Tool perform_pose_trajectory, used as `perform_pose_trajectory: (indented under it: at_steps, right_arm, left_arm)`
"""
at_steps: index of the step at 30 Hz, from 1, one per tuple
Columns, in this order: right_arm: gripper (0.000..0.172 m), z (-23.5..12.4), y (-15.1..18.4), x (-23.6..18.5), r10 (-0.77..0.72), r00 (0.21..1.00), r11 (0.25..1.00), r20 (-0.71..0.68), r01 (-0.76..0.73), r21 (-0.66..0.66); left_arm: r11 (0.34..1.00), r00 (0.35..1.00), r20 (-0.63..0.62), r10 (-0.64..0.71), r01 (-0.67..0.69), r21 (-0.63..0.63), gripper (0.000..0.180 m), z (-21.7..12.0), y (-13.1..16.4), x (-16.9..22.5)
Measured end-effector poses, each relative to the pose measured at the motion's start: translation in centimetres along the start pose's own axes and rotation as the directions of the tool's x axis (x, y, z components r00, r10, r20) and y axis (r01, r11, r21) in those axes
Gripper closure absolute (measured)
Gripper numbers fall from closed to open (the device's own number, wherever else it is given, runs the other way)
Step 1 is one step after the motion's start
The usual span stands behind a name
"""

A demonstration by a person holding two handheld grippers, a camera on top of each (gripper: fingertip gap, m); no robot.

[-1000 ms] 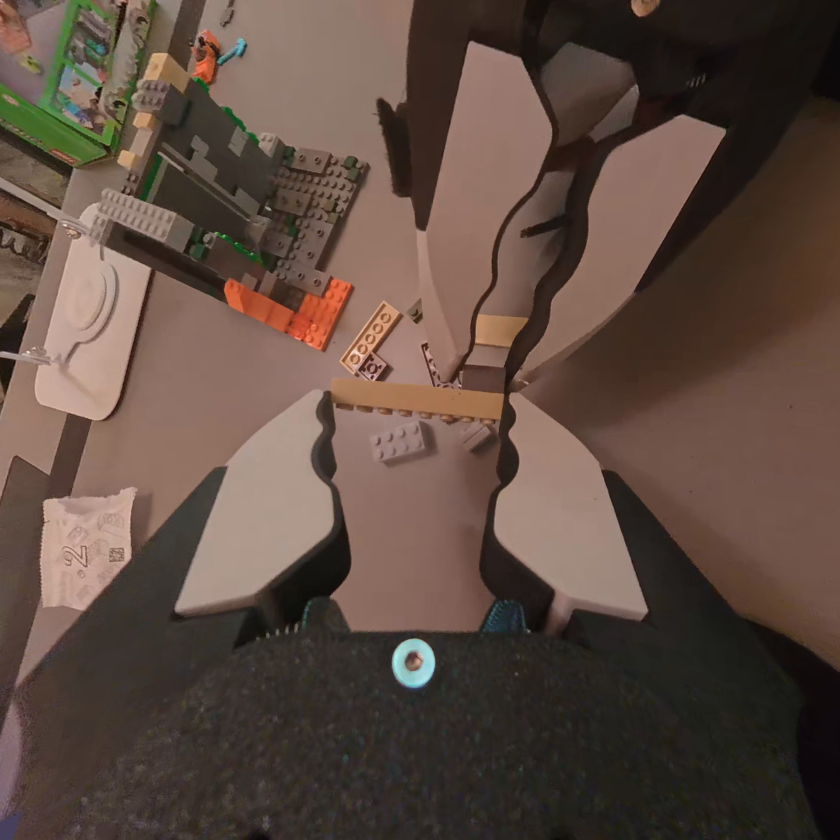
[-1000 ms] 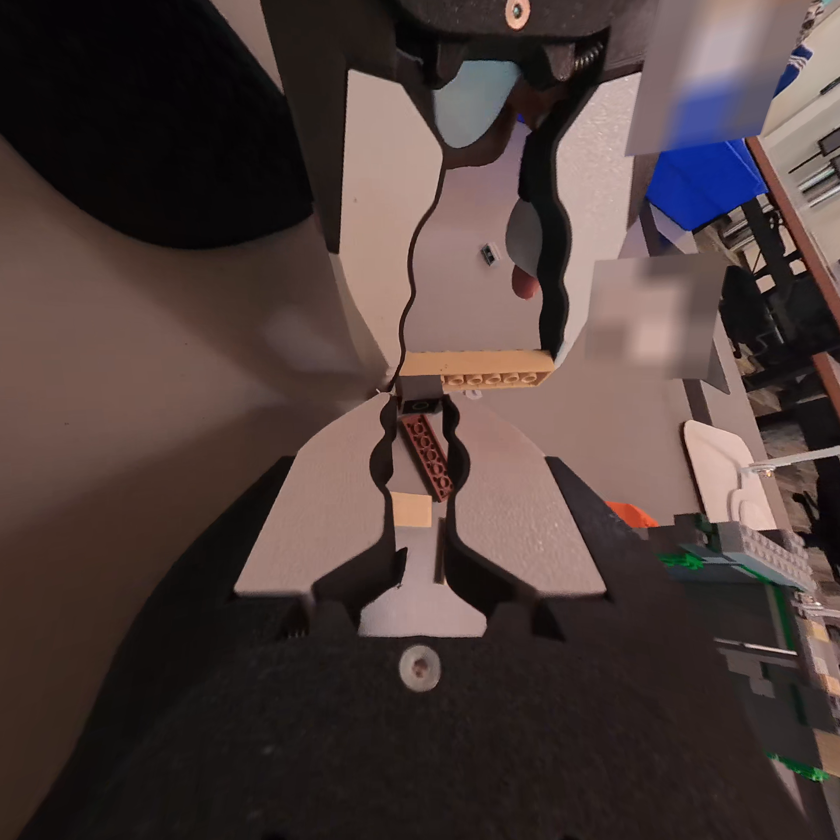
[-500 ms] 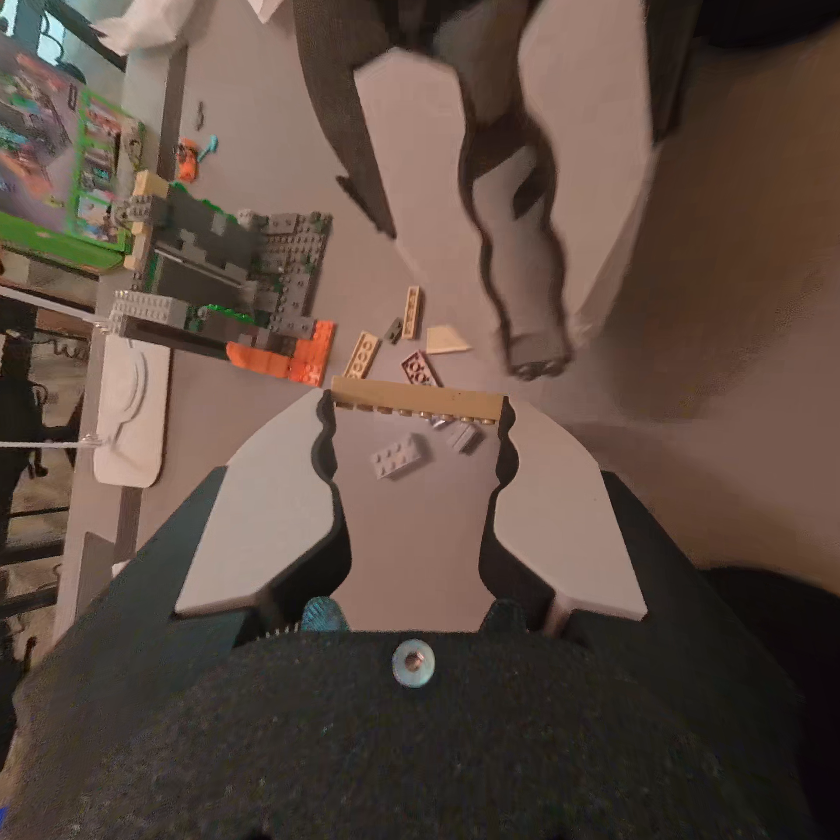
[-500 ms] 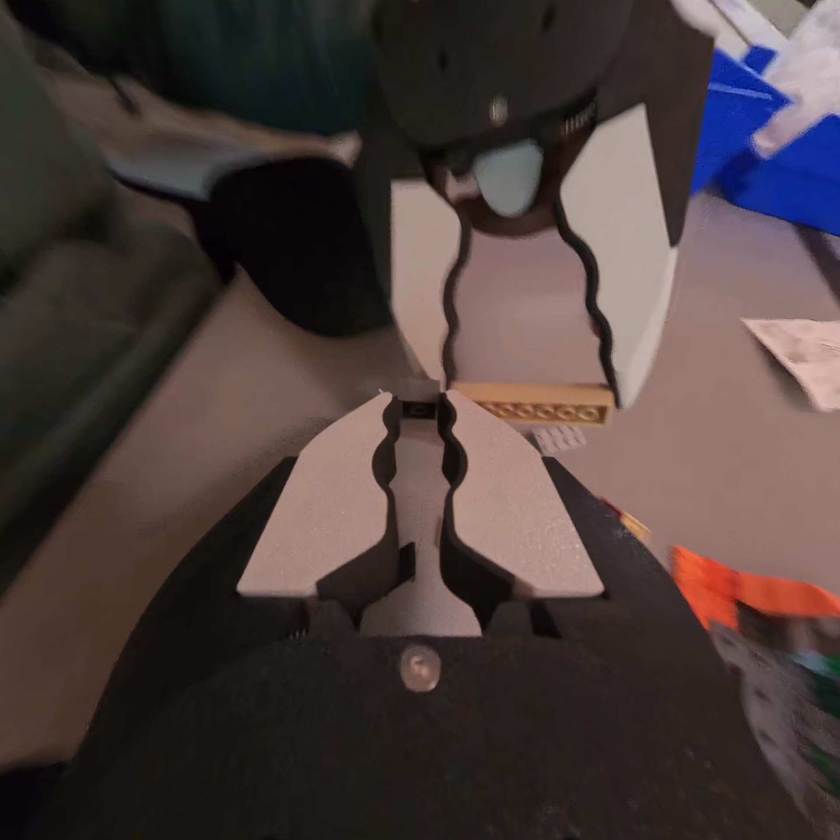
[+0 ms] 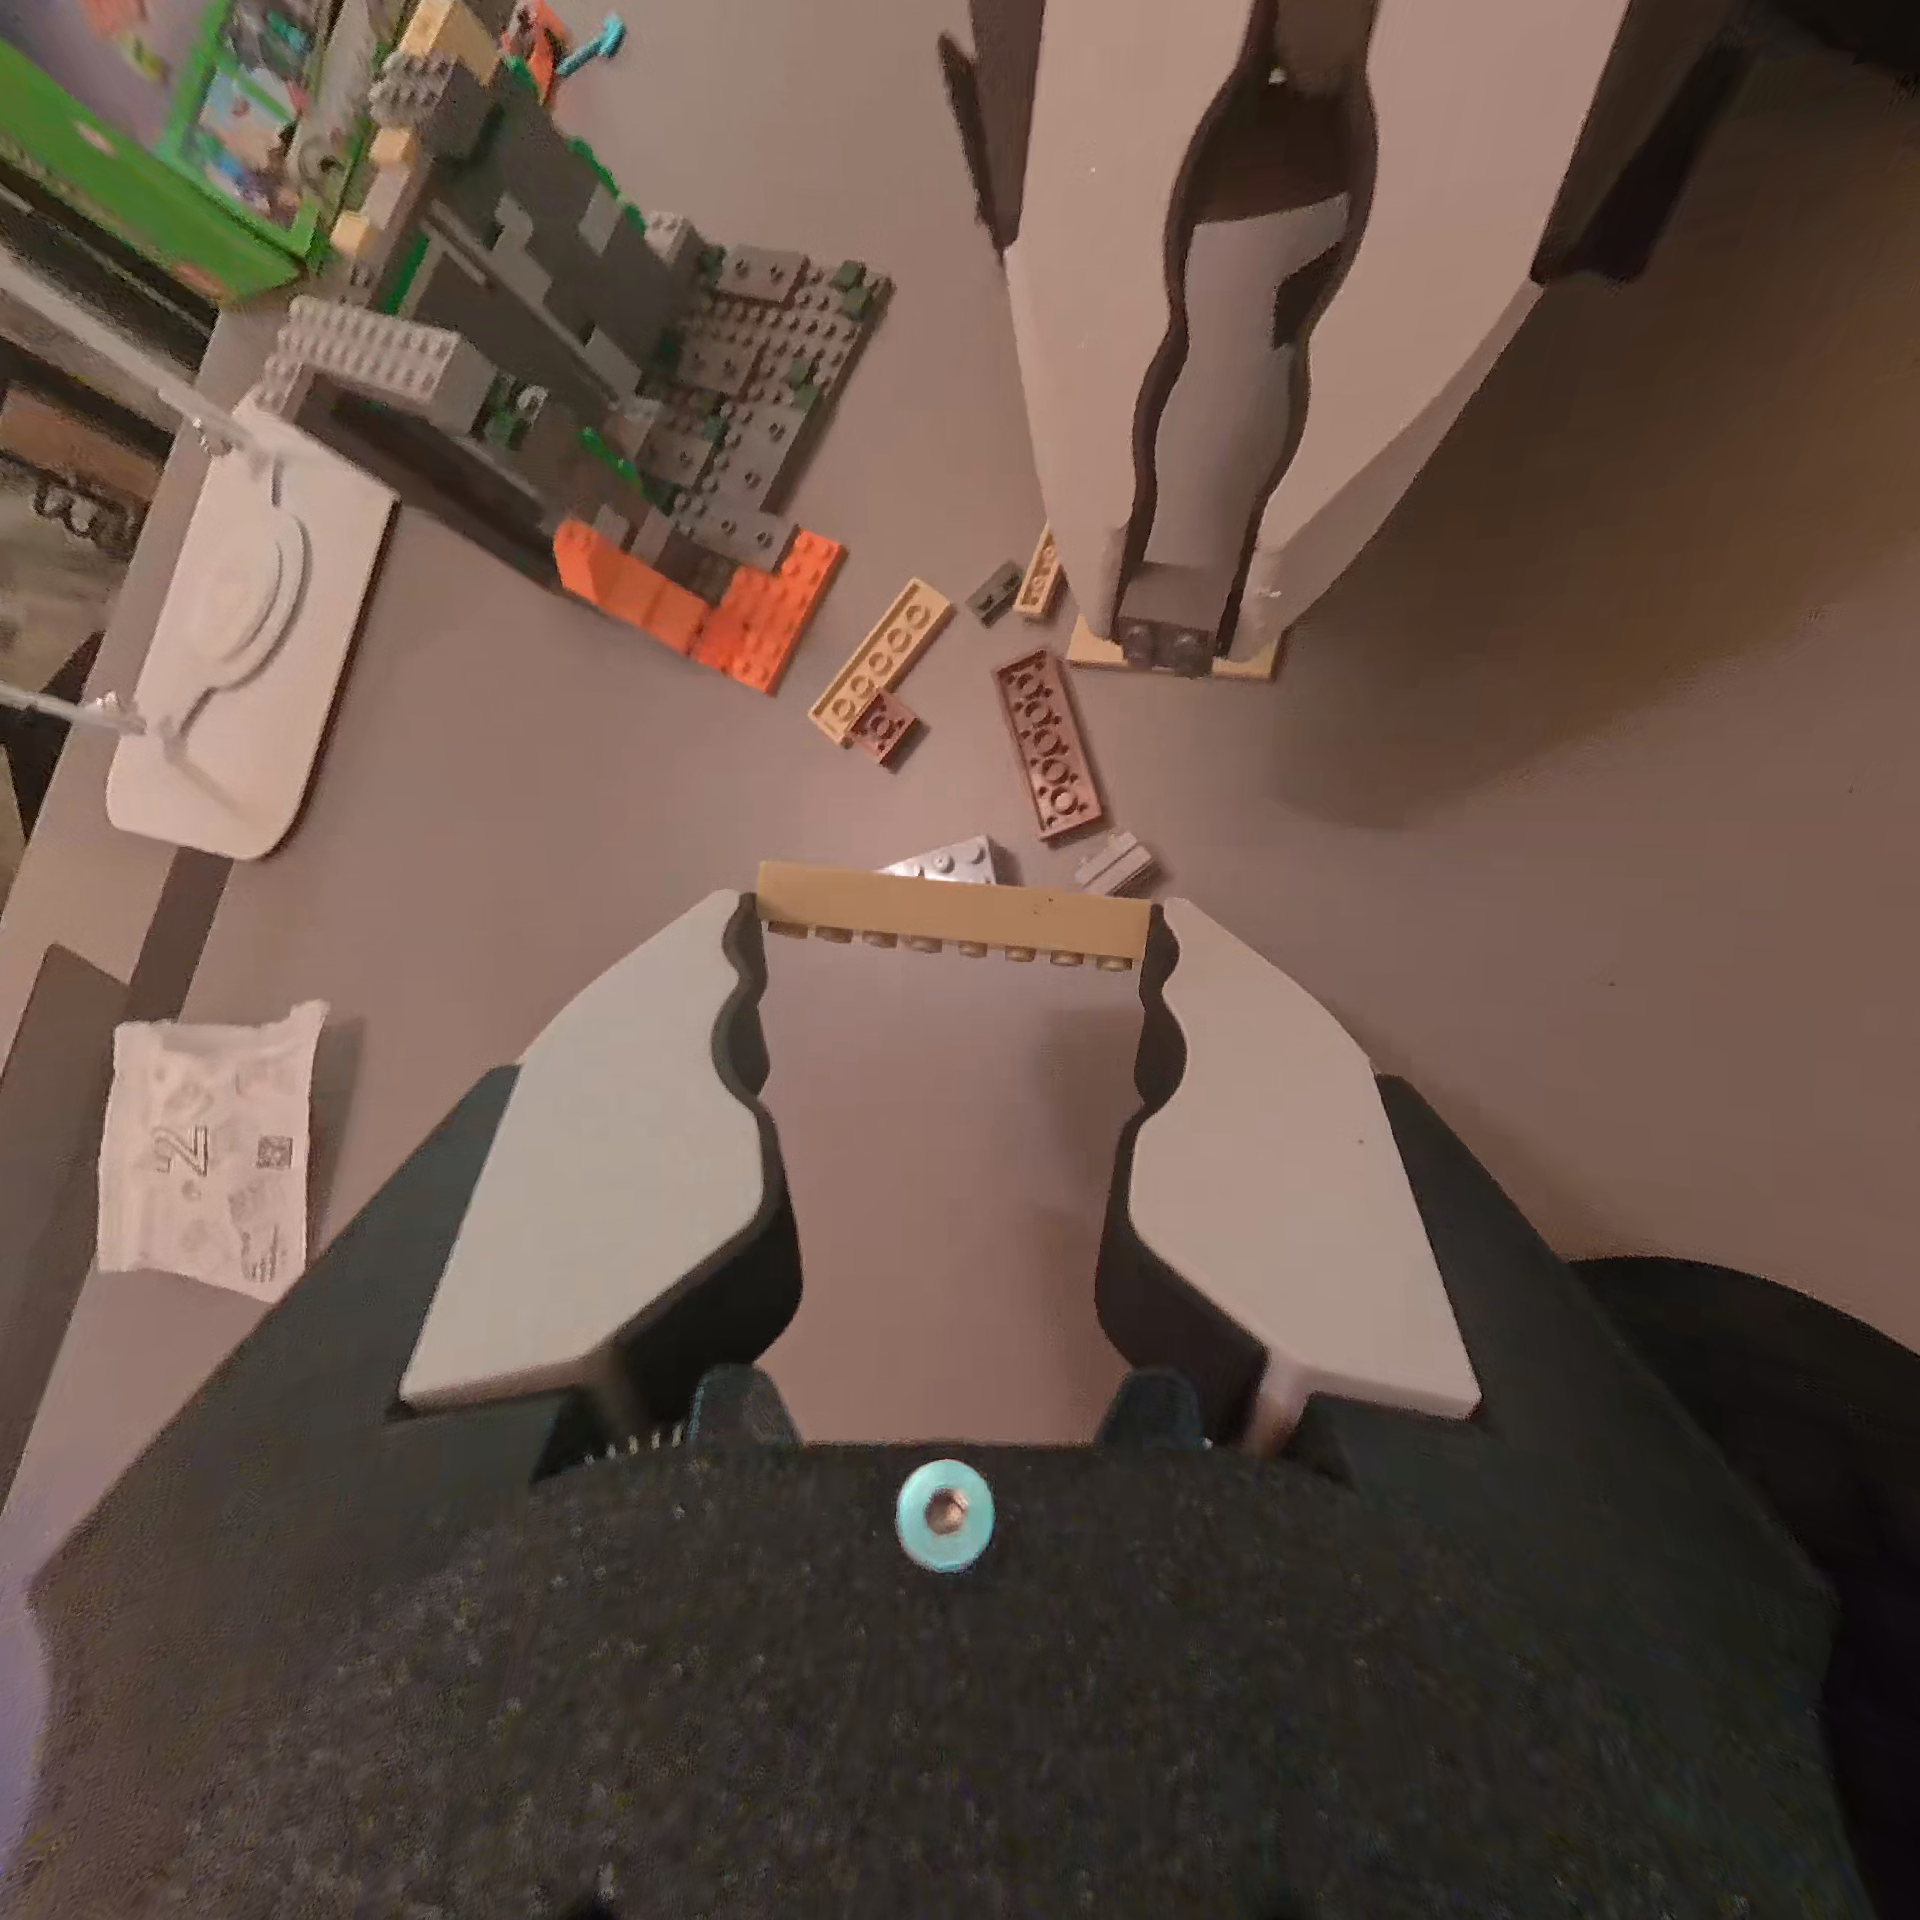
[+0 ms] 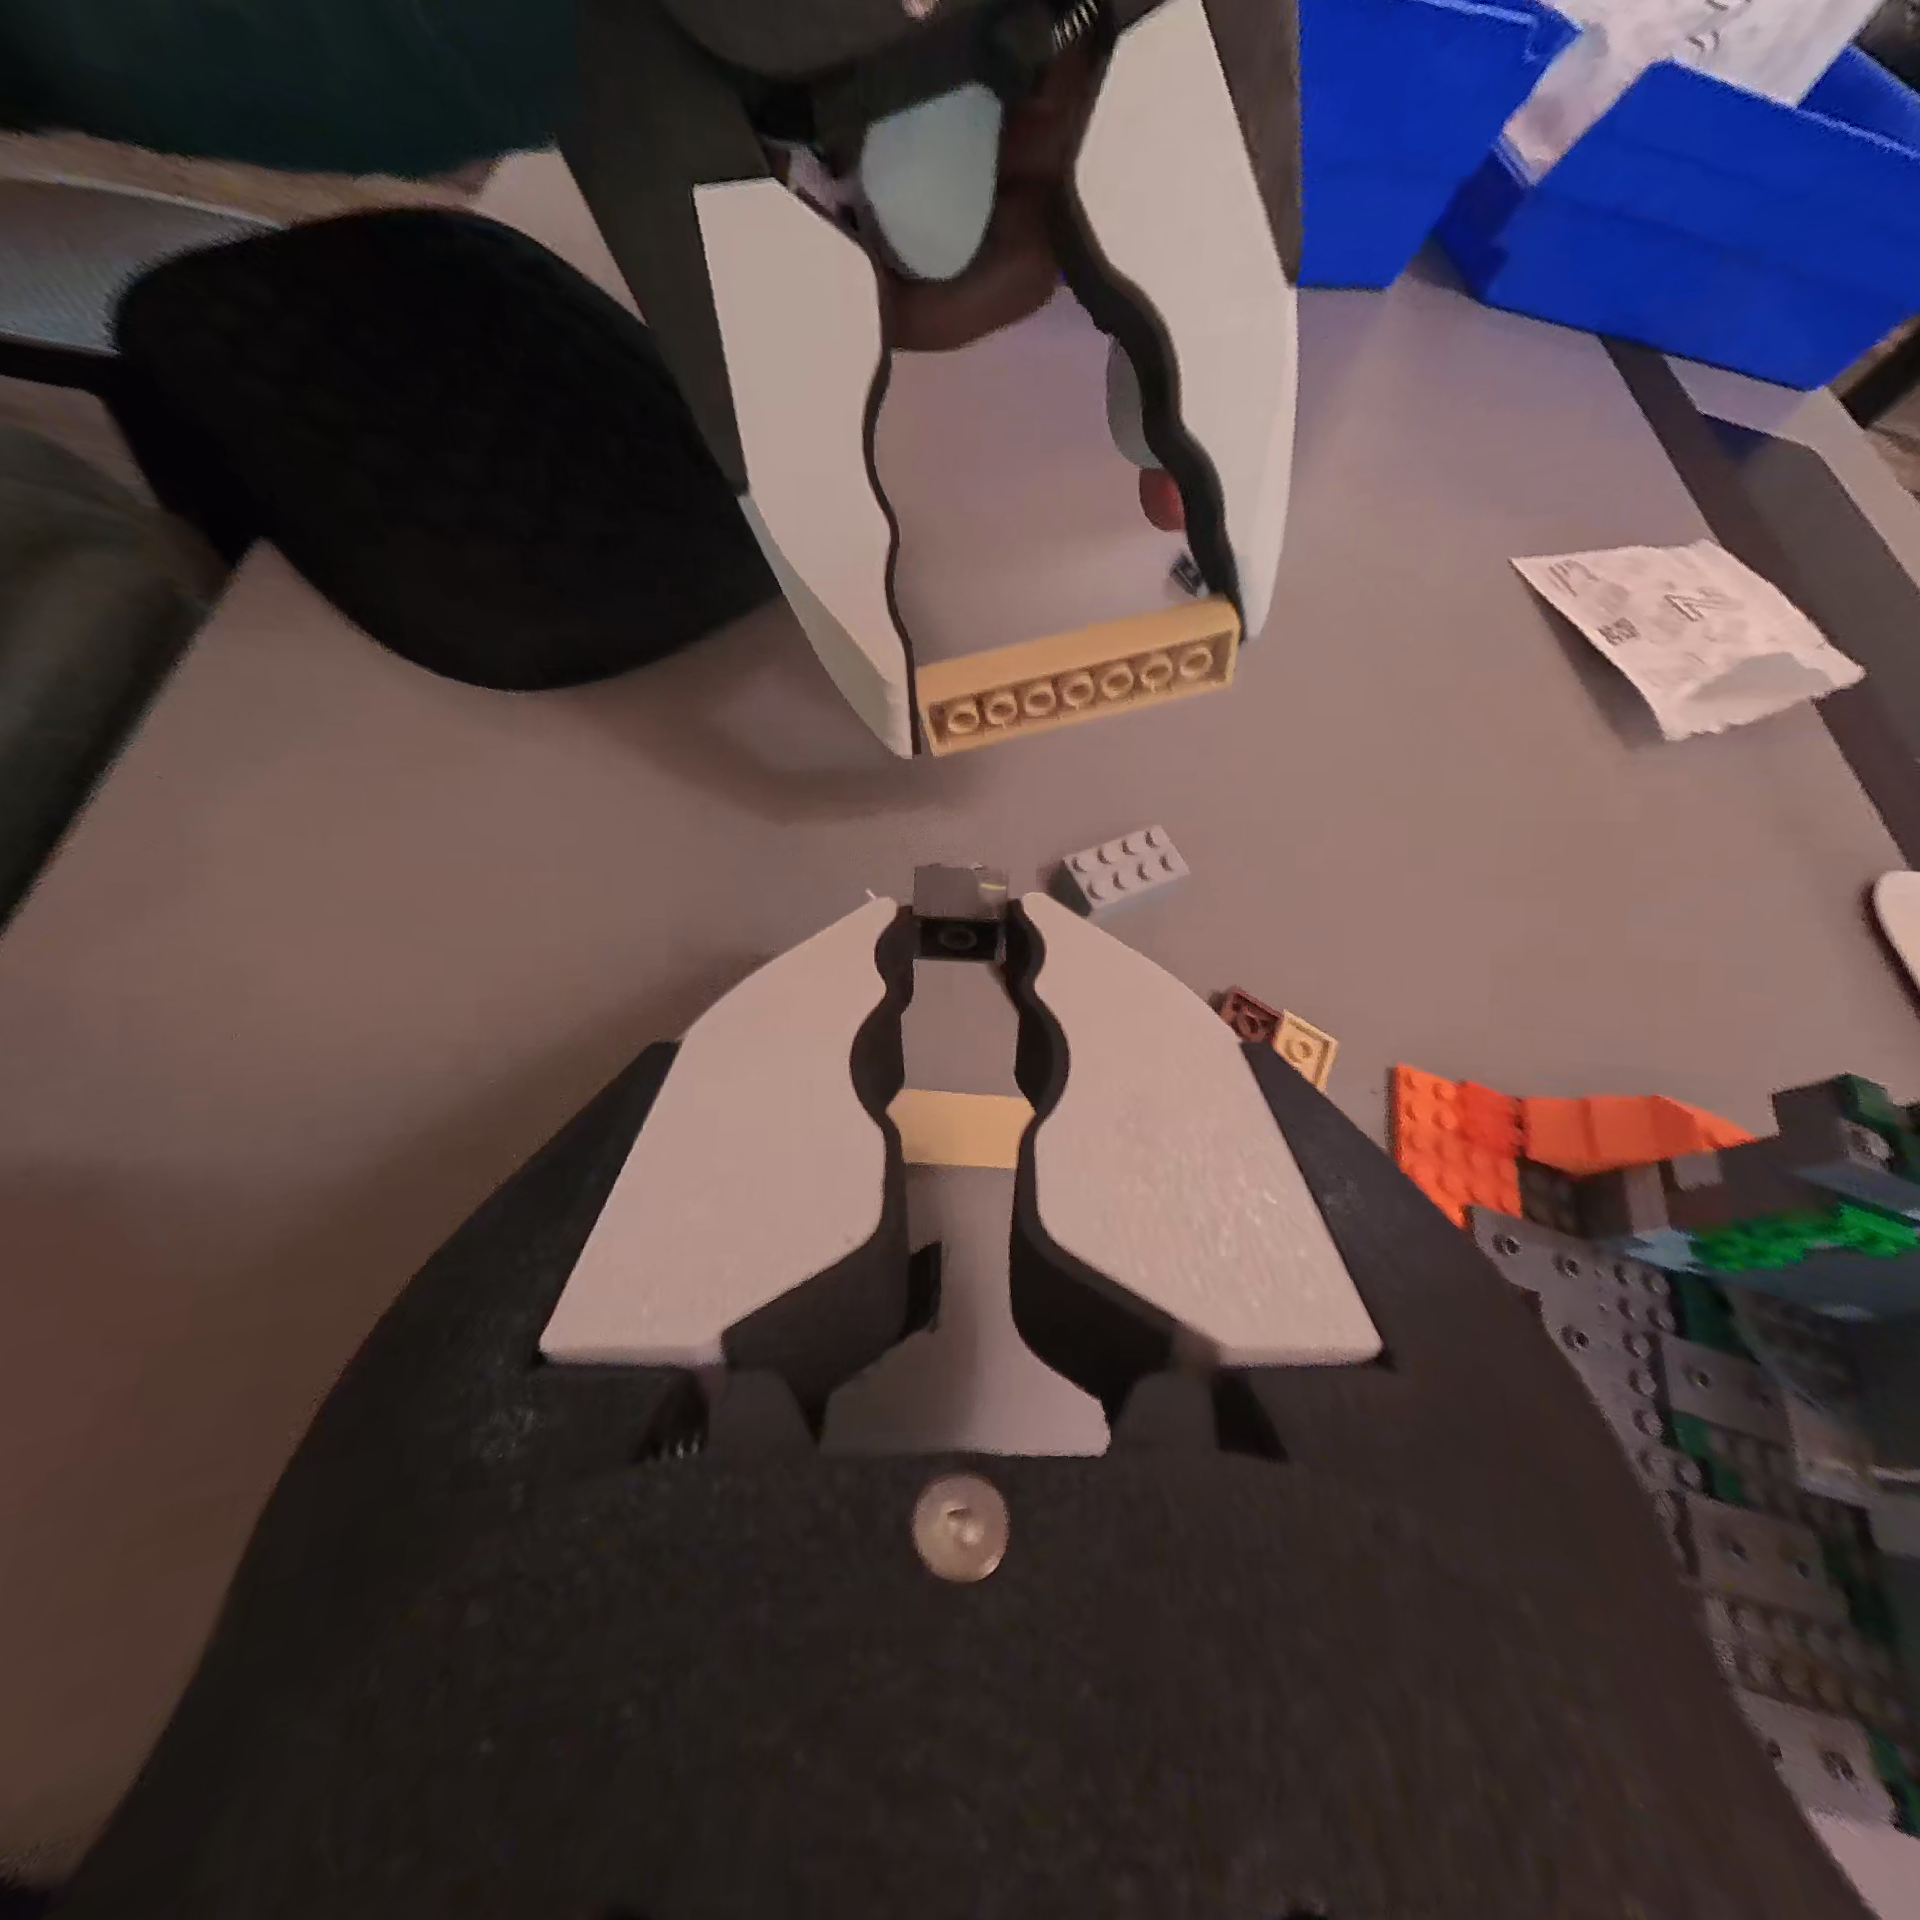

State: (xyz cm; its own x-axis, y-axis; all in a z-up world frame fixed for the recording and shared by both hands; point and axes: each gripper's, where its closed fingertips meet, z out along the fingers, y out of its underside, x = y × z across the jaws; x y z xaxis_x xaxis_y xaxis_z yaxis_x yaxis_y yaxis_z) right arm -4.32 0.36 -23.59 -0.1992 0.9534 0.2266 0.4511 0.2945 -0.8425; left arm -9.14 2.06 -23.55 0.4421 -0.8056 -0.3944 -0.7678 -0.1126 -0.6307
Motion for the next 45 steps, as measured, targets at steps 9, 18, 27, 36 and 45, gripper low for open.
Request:
perform_pose_trajectory:
  at_steps: [9,18,27,36,45]
  right_arm:
    - [0.155,0.5,2.0,1.1,-0.020,0.997,0.994,-0.072,0.012,-0.112]
    - [0.137,0.6,2.2,1.1,0.012,0.998,0.992,-0.066,-0.020,-0.124]
    - [0.141,0.1,2.1,2.1,0.039,0.994,0.993,-0.101,-0.050,-0.103]
    - [0.141,0.5,2.6,1.8,0.069,0.994,0.989,-0.079,-0.079,-0.128]
    - [0.141,1.7,2.8,0.7,0.062,0.997,0.984,-0.045,-0.069,-0.162]
  left_arm:
    - [0.990,0.989,0.066,-0.129,0.132,-0.049,0.111,-1.2,2.8,-1.8]
    - [0.980,0.970,0.168,-0.175,0.189,-0.069,0.111,-4.2,4.3,-3.6]
    - [0.916,0.791,0.543,-0.281,0.390,-0.094,0.111,-18.9,11.0,-13.2]
    - [0.800,0.703,0.598,-0.385,0.577,-0.163,0.111,-22.2,19.3,-13.9]
    - [0.817,0.677,0.617,-0.400,0.568,-0.093,0.102,-21.8,18.4,-14.5]
